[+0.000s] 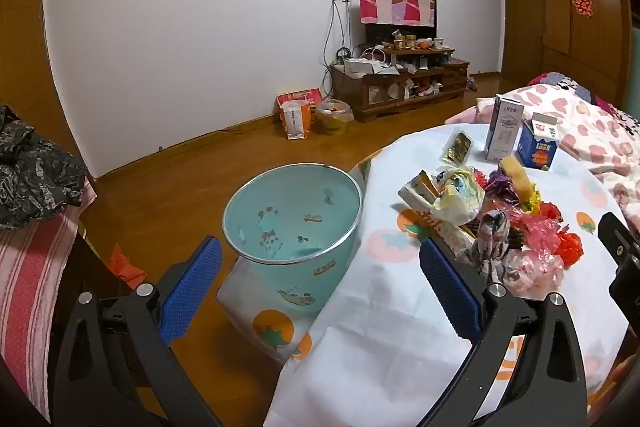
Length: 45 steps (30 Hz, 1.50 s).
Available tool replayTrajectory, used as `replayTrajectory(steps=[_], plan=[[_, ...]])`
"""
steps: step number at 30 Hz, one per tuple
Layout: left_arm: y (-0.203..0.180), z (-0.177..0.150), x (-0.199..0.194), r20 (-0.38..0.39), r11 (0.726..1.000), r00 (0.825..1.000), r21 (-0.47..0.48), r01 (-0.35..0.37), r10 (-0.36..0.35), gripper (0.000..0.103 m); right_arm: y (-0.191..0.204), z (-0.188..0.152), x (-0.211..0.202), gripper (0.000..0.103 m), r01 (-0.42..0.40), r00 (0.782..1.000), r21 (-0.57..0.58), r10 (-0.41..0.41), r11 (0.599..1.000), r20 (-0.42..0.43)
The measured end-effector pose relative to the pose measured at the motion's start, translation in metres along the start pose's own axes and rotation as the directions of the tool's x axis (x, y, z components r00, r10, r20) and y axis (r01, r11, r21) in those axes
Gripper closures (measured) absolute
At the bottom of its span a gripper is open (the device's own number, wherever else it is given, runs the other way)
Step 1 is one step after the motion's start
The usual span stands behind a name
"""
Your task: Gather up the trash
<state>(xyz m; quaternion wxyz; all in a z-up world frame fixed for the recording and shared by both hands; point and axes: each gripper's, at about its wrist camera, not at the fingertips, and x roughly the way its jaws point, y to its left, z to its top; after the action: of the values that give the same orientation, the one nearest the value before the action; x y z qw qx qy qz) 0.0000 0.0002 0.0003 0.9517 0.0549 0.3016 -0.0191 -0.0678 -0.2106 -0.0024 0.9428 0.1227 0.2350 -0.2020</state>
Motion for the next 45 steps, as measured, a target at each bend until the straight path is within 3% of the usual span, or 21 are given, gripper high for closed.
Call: replayTrajectory(steps=[45], plan=[[0.000, -0.007, 0.007, -0.020, 1.000, 1.000, -0.007, 0.017, -0.017, 0.006, 0.009, -0.005, 0.013, 0.005, -0.016, 0.999, -0.010, 0.016, 1.000, -0.030]])
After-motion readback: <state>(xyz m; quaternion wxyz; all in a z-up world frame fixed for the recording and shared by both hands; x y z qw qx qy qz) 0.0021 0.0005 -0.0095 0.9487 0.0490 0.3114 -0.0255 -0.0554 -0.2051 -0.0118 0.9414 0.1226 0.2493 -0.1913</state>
